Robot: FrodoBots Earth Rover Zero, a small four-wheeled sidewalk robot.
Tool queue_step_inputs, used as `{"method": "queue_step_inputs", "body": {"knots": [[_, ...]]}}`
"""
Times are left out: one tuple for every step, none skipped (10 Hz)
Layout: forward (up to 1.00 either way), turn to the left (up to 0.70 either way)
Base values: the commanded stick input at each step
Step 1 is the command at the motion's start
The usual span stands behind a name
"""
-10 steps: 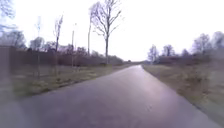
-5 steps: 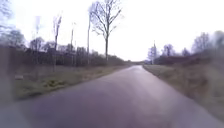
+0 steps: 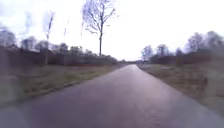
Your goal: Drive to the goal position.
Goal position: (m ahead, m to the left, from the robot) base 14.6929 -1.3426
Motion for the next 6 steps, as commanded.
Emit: {"method": "queue_step_inputs", "body": {"knots": [[1.00, -0.15], [1.00, 0.00], [1.00, 0.00], [1.00, 0.00], [1.00, 0.00], [1.00, 0.00]]}}
